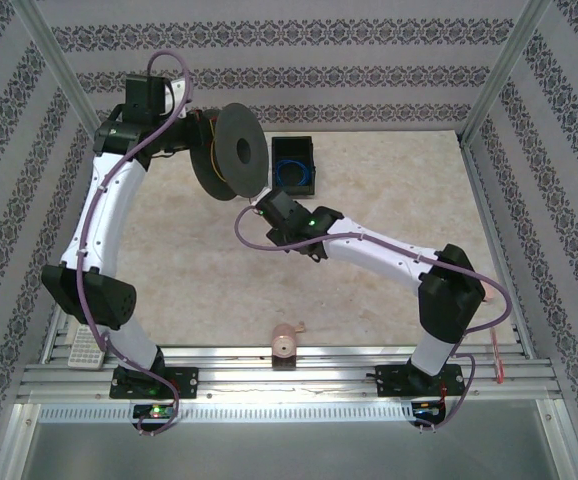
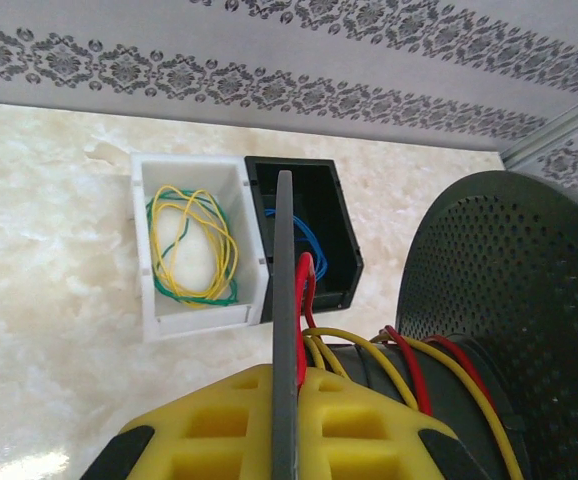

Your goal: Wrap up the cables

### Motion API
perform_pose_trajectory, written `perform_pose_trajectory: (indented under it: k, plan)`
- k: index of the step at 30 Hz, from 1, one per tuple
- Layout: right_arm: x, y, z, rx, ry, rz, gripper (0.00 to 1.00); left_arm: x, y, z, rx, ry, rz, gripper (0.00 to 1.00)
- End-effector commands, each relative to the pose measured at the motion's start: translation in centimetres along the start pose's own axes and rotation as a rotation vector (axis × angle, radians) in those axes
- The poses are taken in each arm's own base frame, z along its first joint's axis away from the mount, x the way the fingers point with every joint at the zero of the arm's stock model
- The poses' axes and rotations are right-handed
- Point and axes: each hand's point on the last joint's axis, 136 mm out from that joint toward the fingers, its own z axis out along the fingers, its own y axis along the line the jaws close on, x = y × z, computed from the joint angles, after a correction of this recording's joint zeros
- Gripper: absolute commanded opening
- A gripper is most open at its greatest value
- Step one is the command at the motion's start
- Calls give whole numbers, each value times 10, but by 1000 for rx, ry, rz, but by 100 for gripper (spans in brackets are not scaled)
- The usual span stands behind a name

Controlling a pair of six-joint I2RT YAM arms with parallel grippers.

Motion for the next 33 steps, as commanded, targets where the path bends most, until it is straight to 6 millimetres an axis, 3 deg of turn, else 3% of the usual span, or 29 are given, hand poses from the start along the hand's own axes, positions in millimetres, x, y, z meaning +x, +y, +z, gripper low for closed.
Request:
perform_pose_trajectory:
  k: [1, 14, 21, 28, 33]
  plan:
    - [-21, -2, -42, -2, -50, -112, 0, -53, 17, -4, -156, -207, 106, 0]
    - [-88, -61, -83, 273, -245, -177, 0, -29, 17, 27, -177, -97, 147, 0]
    - [-132, -92, -125, 414, -439, -131, 0, -12, 30, 42, -245, -14, 196, 0]
    - [-170, -91, -152, 394, -571, -131, 0, 5, 33, 63, -298, 50, 252, 0]
    - [-188, -95, -157, 490, -585, -171, 0, 11, 31, 72, -298, 82, 268, 0]
